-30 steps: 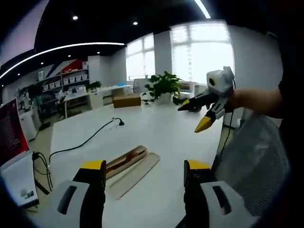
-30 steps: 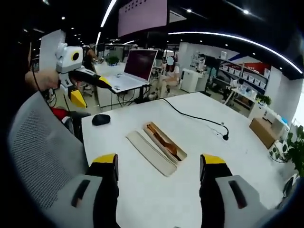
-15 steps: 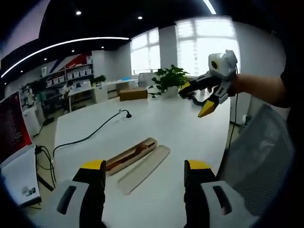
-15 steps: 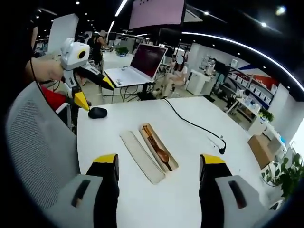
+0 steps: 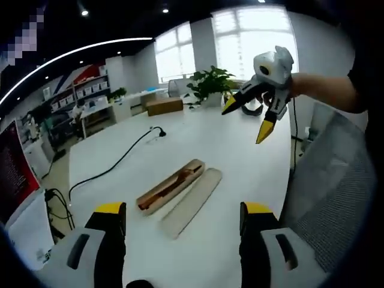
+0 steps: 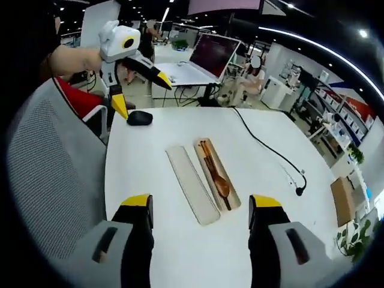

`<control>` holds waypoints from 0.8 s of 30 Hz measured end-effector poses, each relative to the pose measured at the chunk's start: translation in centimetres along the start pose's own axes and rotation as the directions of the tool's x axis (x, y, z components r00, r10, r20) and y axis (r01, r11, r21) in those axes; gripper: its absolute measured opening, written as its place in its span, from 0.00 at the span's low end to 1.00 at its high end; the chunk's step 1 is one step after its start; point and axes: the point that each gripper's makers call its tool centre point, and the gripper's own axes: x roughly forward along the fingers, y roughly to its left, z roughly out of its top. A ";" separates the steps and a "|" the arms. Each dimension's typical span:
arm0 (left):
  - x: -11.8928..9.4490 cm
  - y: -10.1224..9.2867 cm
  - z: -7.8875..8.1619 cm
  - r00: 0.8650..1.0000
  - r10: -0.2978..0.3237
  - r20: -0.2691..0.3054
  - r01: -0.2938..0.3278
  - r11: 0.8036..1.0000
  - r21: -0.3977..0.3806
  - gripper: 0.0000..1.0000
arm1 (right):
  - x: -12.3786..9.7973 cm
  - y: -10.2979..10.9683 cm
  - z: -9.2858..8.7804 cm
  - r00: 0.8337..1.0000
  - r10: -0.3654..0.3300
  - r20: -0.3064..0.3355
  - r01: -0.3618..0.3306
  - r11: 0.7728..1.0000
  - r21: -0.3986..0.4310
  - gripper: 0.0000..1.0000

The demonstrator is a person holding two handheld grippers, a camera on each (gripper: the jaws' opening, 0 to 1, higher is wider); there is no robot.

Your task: Arrange the utensils inside the cutlery case until each visible utensil rests in its matching compartment.

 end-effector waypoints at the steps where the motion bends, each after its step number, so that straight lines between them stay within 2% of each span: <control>1: 0.3 -0.2 -0.3 1.000 -0.013 -0.012 0.013 1.000 0.010 0.80 | 0.3 0.1 -0.3 1.000 0.016 -0.016 -0.016 1.000 -0.008 0.64; 5: 1.6 -0.7 -1.4 0.998 -0.047 -0.047 0.048 0.999 0.012 0.80 | 1.4 0.3 -1.5 0.996 0.060 -0.072 -0.062 0.997 -0.037 0.62; 7: 2.2 -0.9 -2.0 0.996 -0.065 -0.067 0.067 0.998 0.020 0.80 | 1.8 -0.1 -1.7 0.996 0.050 -0.080 -0.054 0.998 -0.046 0.59; 9: 2.9 -1.1 -2.6 0.992 -0.086 -0.095 0.090 0.995 0.036 0.80 | 2.3 0.0 -2.1 0.993 0.073 -0.092 -0.077 0.996 -0.041 0.58; 15: 4.6 -0.7 -3.8 0.987 -0.096 -0.131 0.103 0.994 0.048 0.78 | 4.1 -0.2 -3.0 0.988 0.110 -0.109 -0.114 0.993 -0.032 0.57; 21: 6.5 0.0 -4.6 0.979 -0.108 -0.170 0.124 0.989 0.083 0.77 | 6.1 0.1 -4.9 0.968 0.160 -0.195 -0.173 0.983 -0.056 0.55; 24: 7.4 0.1 -5.0 0.975 -0.126 -0.185 0.145 0.985 0.096 0.72 | 6.8 0.3 -5.3 0.959 0.187 -0.213 -0.201 0.978 -0.050 0.56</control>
